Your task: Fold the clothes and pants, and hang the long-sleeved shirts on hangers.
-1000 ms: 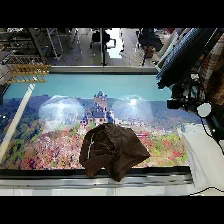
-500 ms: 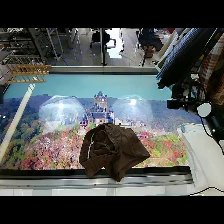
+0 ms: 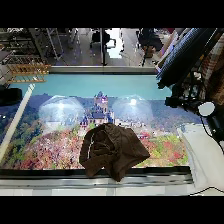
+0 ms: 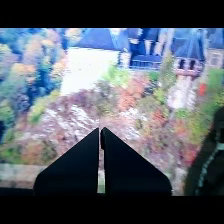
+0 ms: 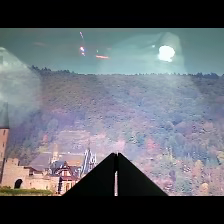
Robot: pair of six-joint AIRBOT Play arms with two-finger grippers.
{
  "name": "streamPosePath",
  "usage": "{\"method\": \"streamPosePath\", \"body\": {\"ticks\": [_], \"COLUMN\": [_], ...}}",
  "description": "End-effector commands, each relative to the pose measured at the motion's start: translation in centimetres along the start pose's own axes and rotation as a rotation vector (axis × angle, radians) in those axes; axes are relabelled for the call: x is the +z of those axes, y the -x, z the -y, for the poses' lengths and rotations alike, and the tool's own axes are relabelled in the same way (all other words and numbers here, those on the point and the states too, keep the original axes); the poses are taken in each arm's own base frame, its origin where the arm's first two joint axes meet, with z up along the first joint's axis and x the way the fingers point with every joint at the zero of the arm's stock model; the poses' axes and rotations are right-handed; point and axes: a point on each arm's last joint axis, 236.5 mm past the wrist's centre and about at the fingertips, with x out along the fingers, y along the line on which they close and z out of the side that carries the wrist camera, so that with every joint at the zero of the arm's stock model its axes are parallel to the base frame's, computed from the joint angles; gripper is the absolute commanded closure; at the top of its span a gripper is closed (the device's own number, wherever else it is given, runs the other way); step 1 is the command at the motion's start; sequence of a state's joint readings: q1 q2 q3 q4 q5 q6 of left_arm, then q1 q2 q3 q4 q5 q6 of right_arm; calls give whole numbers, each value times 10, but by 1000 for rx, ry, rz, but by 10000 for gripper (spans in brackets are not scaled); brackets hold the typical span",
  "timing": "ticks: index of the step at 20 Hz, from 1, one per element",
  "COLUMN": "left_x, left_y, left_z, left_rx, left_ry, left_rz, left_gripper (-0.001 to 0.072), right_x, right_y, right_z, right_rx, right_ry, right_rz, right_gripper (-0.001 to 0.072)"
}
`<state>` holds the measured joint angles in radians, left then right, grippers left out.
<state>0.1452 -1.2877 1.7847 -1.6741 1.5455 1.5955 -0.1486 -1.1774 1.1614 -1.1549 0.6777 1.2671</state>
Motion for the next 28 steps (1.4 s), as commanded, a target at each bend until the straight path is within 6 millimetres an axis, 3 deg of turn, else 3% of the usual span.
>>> {"method": "streamPosePath", "body": {"ticks": [1, 2, 3, 4, 5, 6, 7, 9, 11, 13, 18, 21, 22, 23, 26, 27, 28], "left_x": [-14, -18, -26, -39, -55, -73, -92, -119, -135, -145, -156, -148, -143, -136, -126, -124, -121], "left_y": [-32, -43, -55, -69, -84, -101, -117, -143, -168, -189, -220, -233, -236, -239, -235, -227, -216], "left_z": [83, 111, 143, 176, 207, 240, 273, 323, 351, 353, 343, 340, 342, 344, 339, 332, 321], "left_rx": [-323, -405, -485, -543, -567, -583, -602, -627, -624, -599, -553, -526, -530, -535, -546, -552, -555], "left_ry": [19, -21, -71, -112, -165, -222, -272, -329, -302, -253, -180, -163, -155, -144, -156, -191, -213], "left_rz": [-146, -183, -228, -291, -343, -388, -419, -437, -451, -493, -557, -514, -490, -460, -433, -438, -447], "left_gripper": [319, 111, 125, 124, 124, 124, 124, 124, 125, 126, 132, 315, 458, 687, 698, 699, 699], "right_x": [4, 0, 0, -1, -10, -25, -43, -84, -130, -174, -262, -286, -290, -293, -303, -300, -293], "right_y": [6, 12, 18, 22, 27, 32, 39, 60, 81, 85, 47, 22, 9, -2, -30, -34, -34], "right_z": [-9, -6, -2, 1, 5, 7, 7, -11, -28, -42, -96, -134, -144, -152, -165, -167, -169], "right_rx": [35, 21, 10, 15, 34, 69, 118, 311, 469, 553, 598, 594, 572, 553, 501, 501, 503], "right_ry": [-38, -15, -11, -36, -83, -132, -138, -113, -139, -162, 19, 174, 224, 262, 326, 338, 342], "right_rz": [11, -8, -9, -18, -57, -124, -193, -330, -471, -568, -636, -629, -603, -580, -540, -535, -535], "right_gripper": [690, 689, 665, 476, 215, 144, 143, 143, 144, 146, 148, 148, 149, 151, 372, 582, 693]}}
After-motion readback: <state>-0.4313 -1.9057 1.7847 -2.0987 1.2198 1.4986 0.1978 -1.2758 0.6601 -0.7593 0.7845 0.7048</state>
